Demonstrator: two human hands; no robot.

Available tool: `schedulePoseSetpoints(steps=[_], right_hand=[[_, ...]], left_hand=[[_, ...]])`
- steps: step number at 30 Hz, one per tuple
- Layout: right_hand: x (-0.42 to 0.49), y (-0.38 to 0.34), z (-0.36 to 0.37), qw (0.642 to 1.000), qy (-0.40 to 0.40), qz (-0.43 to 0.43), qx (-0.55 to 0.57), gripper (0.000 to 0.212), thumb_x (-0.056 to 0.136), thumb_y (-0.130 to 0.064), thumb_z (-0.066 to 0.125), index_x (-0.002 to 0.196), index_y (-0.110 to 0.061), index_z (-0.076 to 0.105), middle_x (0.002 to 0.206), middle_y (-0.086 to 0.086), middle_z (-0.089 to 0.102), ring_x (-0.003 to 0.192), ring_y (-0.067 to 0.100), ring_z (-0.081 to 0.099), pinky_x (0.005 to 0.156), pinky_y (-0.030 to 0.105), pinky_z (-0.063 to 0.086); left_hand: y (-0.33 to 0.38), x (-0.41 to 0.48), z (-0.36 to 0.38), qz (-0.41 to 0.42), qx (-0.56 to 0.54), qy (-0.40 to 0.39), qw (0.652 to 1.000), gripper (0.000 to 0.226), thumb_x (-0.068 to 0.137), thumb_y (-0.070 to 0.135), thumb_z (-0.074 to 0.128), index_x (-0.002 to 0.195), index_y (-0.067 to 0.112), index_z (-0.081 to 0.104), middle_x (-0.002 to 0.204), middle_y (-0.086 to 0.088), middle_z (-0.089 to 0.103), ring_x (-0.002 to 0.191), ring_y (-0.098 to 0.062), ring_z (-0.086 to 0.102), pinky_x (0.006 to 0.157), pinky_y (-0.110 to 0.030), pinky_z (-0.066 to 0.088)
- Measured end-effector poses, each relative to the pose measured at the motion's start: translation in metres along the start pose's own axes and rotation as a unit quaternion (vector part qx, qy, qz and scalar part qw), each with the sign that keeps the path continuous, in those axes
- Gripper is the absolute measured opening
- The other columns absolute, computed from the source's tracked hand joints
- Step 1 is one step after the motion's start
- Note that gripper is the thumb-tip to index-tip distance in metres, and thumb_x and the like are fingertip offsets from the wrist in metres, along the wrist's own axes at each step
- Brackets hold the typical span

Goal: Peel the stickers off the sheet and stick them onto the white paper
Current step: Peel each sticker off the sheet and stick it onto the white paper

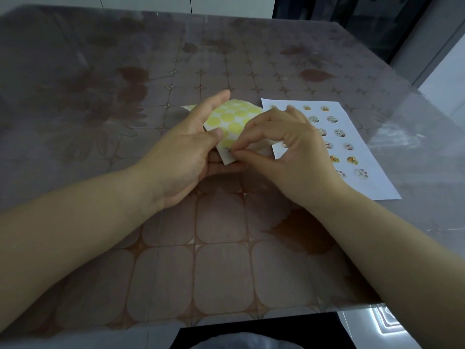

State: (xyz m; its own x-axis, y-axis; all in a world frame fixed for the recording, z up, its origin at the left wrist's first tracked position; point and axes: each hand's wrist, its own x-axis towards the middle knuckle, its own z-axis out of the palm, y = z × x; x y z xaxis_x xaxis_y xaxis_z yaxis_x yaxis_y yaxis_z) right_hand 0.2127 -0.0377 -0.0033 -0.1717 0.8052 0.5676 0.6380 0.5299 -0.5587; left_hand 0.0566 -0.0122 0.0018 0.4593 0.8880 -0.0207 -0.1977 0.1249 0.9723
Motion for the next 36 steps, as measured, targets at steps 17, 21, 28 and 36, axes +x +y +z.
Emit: schedulePoseSetpoints(steps=[17, 21, 28, 36], right_hand=[[0.0009, -0.0070, -0.0090, 0.976, -0.045, 0.162, 0.136, 0.009, 0.075, -0.018, 0.075, 0.071, -0.022, 0.069, 0.071, -0.010, 0.065, 0.070, 0.004, 0.055, 0.066, 0.005, 0.038], [-0.0003, -0.0091, -0.0088, 0.976, -0.065, 0.153, 0.139, 0.008, 0.076, -0.017, 0.073, 0.071, -0.020, 0.068, 0.069, -0.008, 0.063, 0.066, -0.003, 0.053, 0.064, 0.005, 0.040], [-0.0004, -0.0070, -0.0077, 0.978, -0.084, 0.158, 0.108, 0.007, 0.078, -0.018, 0.072, 0.073, -0.021, 0.068, 0.065, -0.009, 0.063, 0.065, 0.001, 0.054, 0.064, 0.010, 0.042], [-0.0010, -0.0035, -0.0046, 0.980, -0.086, 0.157, 0.084, 0.009, 0.079, -0.021, 0.071, 0.074, -0.026, 0.066, 0.068, -0.014, 0.060, 0.074, 0.003, 0.055, 0.069, 0.013, 0.040]], left_hand=[[-0.0023, -0.0036, -0.0019, 0.016, 0.125, -0.040, 0.991, 0.065, 0.077, -0.012, 0.064, 0.131, 0.023, 0.049, 0.097, -0.009, 0.073, 0.086, -0.013, 0.071, 0.073, -0.021, 0.055], [-0.0032, -0.0044, -0.0021, 0.008, 0.155, -0.051, 0.987, 0.068, 0.076, -0.018, 0.063, 0.131, 0.020, 0.049, 0.092, -0.009, 0.074, 0.081, -0.012, 0.072, 0.070, -0.018, 0.054], [-0.0017, -0.0042, -0.0018, -0.004, 0.198, -0.049, 0.979, 0.072, 0.075, -0.016, 0.066, 0.130, 0.027, 0.049, 0.096, -0.013, 0.074, 0.083, -0.016, 0.073, 0.073, -0.020, 0.055], [-0.0002, -0.0053, 0.0005, -0.005, 0.211, -0.037, 0.977, 0.078, 0.073, -0.016, 0.067, 0.128, 0.035, 0.047, 0.097, -0.018, 0.072, 0.087, -0.027, 0.071, 0.077, -0.024, 0.057]])
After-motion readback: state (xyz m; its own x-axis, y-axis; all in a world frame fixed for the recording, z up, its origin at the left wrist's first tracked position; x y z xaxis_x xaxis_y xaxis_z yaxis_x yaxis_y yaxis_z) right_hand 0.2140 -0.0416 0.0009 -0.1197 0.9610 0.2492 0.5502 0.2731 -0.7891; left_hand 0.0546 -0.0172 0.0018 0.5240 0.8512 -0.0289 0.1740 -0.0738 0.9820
